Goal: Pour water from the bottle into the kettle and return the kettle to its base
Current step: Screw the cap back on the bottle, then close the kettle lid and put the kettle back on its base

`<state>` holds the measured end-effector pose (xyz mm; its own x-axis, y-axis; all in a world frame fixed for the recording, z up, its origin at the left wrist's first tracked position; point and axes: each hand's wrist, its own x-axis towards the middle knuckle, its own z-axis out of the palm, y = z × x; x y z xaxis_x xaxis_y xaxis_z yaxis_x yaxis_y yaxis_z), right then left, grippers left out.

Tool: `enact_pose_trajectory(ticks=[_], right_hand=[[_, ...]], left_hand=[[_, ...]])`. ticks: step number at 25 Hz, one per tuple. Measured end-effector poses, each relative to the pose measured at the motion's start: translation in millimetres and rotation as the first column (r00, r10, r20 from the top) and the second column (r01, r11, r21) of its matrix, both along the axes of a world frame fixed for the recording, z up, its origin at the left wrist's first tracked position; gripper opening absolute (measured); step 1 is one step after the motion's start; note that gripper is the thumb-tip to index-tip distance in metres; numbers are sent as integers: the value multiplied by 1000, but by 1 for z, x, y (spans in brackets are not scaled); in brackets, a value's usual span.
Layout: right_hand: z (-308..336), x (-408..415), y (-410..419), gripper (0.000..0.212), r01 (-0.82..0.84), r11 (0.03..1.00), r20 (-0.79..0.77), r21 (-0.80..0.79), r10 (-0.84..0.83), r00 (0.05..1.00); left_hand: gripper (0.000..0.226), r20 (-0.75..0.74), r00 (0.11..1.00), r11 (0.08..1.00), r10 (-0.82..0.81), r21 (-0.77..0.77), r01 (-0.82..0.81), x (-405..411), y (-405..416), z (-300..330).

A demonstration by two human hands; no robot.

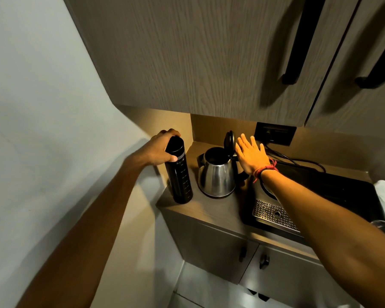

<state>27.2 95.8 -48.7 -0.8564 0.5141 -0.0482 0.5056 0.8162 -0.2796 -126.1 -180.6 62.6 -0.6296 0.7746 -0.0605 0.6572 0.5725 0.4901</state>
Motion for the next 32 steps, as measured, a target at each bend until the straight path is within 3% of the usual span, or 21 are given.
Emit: enact_pose_trajectory(ticks=[3,5,7,9,16,26,29,30,32], right_hand=[[2,1,1,60,-26,999,19,29,25,1000],[3,0,1,60,-17,999,1,30,17,1000],[6,-3,-2,61,-30,999,-37,16,31,999],[10,-11,-10,63,-82,997,-74,3,82,994],[-1,-29,-36,67,-167,983,7,78,167,986],[9,-21,-12,64,-312,943,-51,114,319,946],[9,-2,9,75,-256,967,-15,17,256,967],[6,2,15,69,-240,970,11,-47,241,971],[0,7,17,38,-180,974,-11,-140,181,983]], left_hand=[[94,66,993,992,-102,-67,106,-1,-2,14],[98,-69,991,993,-114,-41,111,9,6,15],[85,-245,959,984,-140,71,162,28,26,8],[78,-326,930,970,-167,113,213,49,52,-7],[81,-201,974,960,-102,-278,43,64,97,-82],[95,-153,988,963,-12,-269,-30,66,108,-102],[108,-155,987,969,49,-233,-84,61,117,-96],[114,-132,988,966,75,-236,-105,59,120,-95],[119,-124,987,959,99,-252,-128,58,125,-96]])
